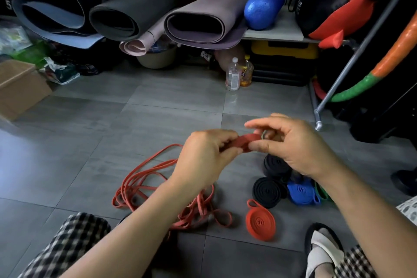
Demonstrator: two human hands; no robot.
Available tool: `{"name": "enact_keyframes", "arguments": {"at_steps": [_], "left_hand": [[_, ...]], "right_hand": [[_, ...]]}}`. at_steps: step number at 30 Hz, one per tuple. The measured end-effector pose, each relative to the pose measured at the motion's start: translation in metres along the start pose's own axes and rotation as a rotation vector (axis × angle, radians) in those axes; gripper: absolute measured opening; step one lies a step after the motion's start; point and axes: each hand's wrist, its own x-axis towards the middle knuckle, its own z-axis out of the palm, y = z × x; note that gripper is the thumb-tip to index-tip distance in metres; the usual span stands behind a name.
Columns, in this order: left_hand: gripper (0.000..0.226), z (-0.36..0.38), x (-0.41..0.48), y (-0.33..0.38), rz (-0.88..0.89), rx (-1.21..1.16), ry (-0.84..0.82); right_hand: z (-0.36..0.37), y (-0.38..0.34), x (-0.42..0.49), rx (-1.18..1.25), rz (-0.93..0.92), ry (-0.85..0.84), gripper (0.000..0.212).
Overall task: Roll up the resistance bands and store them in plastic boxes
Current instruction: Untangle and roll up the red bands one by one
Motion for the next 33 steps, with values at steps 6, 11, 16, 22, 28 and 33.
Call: {"name": "enact_keyframes", "arguments": {"at_steps": [6, 11, 16, 22, 28, 33], "left_hand": [[0.011, 0.002, -0.003, 0.008, -0.179, -0.238, -0.038], [0.022, 0.003, 0.003, 0.012, -0.297, -0.723, 0.082], [0.015, 0.009, 0.0, 0.019, -0.381, -0.893, 0.095], [0.014, 0.018, -0.003, 0.035, -0.4, -1.058, 0.274], [0.015, 0.016, 0.001, 0.025, -0.398, -0.939, 0.254], [0.014, 0.006, 0.005, 0.009, -0.04, -0.127, 0.045]], "right_hand": [[-0.005, 0.005, -0.001, -0.226, -0.053, -0.087, 0.017], [0.004, 0.001, -0.001, 0.357, 0.096, 0.087, 0.019], [0.009, -0.005, -0.001, 0.532, 0.119, 0.256, 0.018], [0.036, -0.01, -0.002, 0.91, 0.162, 0.372, 0.018], [0.046, -0.004, -0.005, 0.957, 0.306, 0.281, 0.015], [0.005, 0.004, 0.001, 0.006, 0.046, 0.093, 0.037]]}}
